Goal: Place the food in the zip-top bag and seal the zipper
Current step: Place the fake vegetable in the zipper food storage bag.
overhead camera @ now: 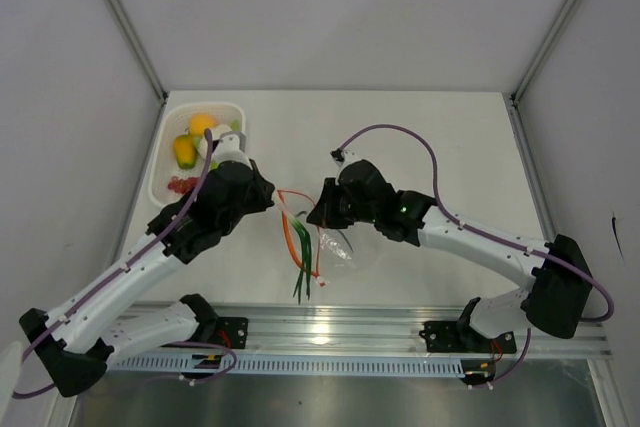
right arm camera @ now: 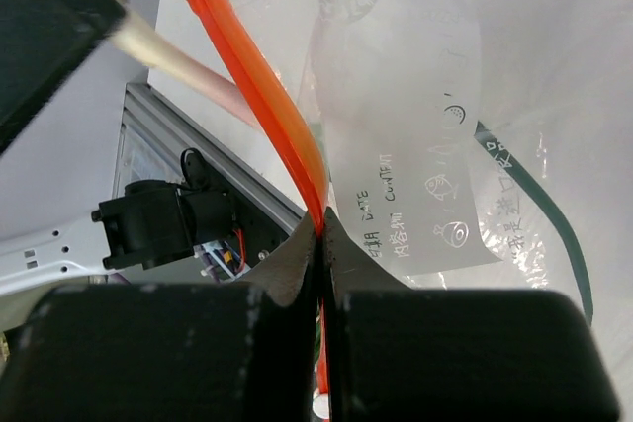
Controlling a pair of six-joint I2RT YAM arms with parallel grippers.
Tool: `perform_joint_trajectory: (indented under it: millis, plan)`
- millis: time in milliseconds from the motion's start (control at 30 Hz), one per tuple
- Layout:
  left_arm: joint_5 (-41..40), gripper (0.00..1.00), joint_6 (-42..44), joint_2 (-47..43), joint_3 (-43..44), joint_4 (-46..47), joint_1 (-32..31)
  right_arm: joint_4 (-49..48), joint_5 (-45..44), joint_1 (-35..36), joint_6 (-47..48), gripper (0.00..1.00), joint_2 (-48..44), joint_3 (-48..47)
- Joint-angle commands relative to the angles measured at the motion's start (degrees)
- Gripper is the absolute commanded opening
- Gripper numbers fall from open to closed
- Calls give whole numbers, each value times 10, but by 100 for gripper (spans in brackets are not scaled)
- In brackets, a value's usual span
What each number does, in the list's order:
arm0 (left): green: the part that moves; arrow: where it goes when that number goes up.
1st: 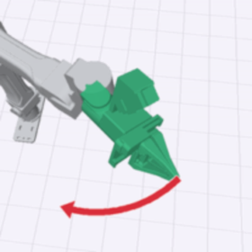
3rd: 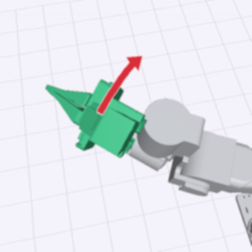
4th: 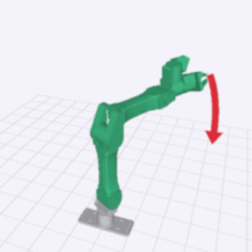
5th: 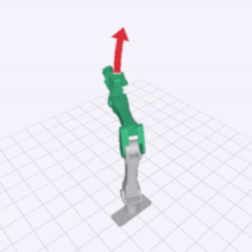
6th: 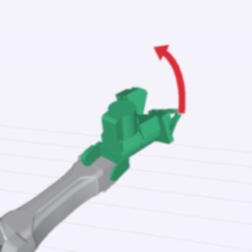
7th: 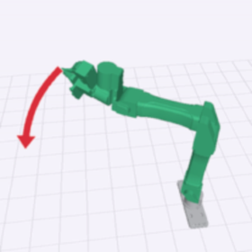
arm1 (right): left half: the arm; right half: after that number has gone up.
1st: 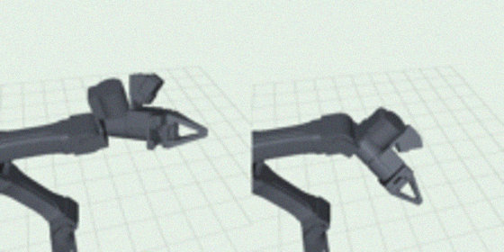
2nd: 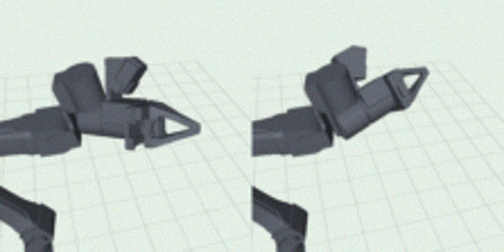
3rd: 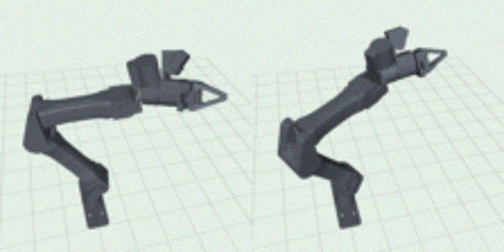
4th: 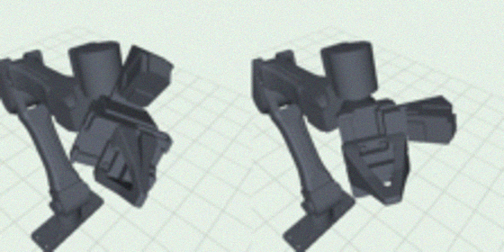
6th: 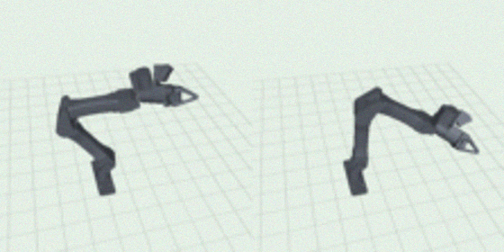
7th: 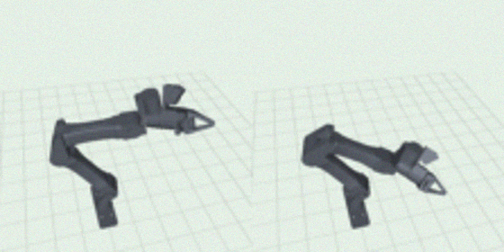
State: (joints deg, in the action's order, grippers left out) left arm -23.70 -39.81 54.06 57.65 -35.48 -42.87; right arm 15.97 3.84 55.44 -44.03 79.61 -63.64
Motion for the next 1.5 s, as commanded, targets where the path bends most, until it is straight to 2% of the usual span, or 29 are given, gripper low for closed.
perform_joint_trajectory:
  millis: [0, 133, 300, 367, 467, 600, 733, 800, 833, 867, 933, 967, 1033, 1067, 1100, 1333, 1400, 1467]
  plan:
    - [-44, 1, -26, -19, 34, -13, -5, -13, -16, 4, -23, 0, 9, -18]
    - [-68, 0, -43, -25, 34, -13, -22, -17, -15, 5, -40, 0, 16, -22]
    - [-177, 1, -84, -32, 24, -9, -80, -19, -12, 5, -75, 0, 26, -35]
    - [-194, 1, -92, -35, 5, 6, -95, -38, 3, 5, -98, 0, 28, -33]
    - [-234, 1, -142, -29, 4, -2, -113, -57, 13, 5, -125, 0, 33, -34]
    - [-326, 1, -180, -17, -3, 5, -148, -74, 26, 4, -156, 0, 33, -33]
    - [-417, 1, -255, 19, 1, -29, -177, -85, 21, -1, -183, 0, 27, -29]
    - [-436, 1, -299, 37, 3, -60, -179, -86, 18, -2, -192, 0, 22, -27]
    - [-444, 1, -330, 49, 11, -87, -180, -85, 17, -4, -196, 0, 20, -29]
    - [-460, 1, -417, 74, 24, -169, -180, -85, 16, -4, -197, 0, 17, -31]
    - [-473, 1, -505, 106, 56, -256, -181, -87, 20, -8, -205, 0, 15, -32]
    - [-481, 0, -605, 142, 67, -354, -181, -88, 20, -9, -208, 0, 13, -30]
    - [-487, 1, -704, 181, 91, -451, -186, -82, 16, -10, -214, 0, 12, -32]
    - [-493, 1, -816, 221, 106, -503, -190, -81, 9, -11, -214, 0, 12, -32]
    - [-498, 1, -813, 234, 111, -548, -195, -78, 6, -12, -216, 0, 9, -32]
    - [-499, 1, -798, 221, 121, -542, -239, -85, 13, -22, -221, 0, 4, -3]
    - [-509, 1, -753, 219, 135, -527, -251, -88, 19, -23, -220, 0, 4, 2]
    - [-507, 0, -665, 215, 137, -468, -252, -85, 18, -23, -211, 0, -1, 1]
